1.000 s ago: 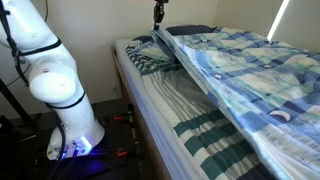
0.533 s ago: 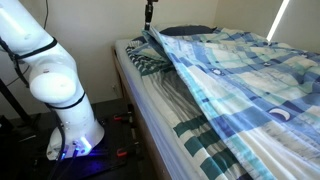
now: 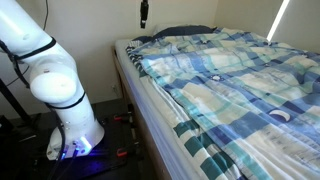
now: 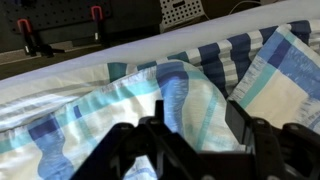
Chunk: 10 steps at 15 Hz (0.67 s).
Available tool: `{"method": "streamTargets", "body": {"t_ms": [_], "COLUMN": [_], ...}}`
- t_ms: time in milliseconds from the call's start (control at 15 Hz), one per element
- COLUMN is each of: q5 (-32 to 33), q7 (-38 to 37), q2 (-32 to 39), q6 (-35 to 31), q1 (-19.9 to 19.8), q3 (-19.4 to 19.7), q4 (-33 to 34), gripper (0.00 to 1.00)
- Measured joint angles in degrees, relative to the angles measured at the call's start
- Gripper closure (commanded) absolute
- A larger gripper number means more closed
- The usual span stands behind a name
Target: Straighten the blue and white blanket on the bed.
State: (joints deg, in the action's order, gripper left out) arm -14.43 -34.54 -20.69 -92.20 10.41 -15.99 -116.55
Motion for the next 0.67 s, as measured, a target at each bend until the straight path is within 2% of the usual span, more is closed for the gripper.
{"method": "streamTargets", "body": {"t_ms": [67, 333, 667], "q5": [0.13, 0.75, 1.67], "q7": [0.12, 2.95, 12.53], "q2": [-0.03, 1.07, 9.25], "q6": [0.03, 0.03, 0.02], "q1": [0.01, 0.07, 1.47], "q3": [-0.22, -1.17, -2.18], "q4": [0.30, 2.85, 10.07], "gripper": [0.00, 0.00, 0.00]}}
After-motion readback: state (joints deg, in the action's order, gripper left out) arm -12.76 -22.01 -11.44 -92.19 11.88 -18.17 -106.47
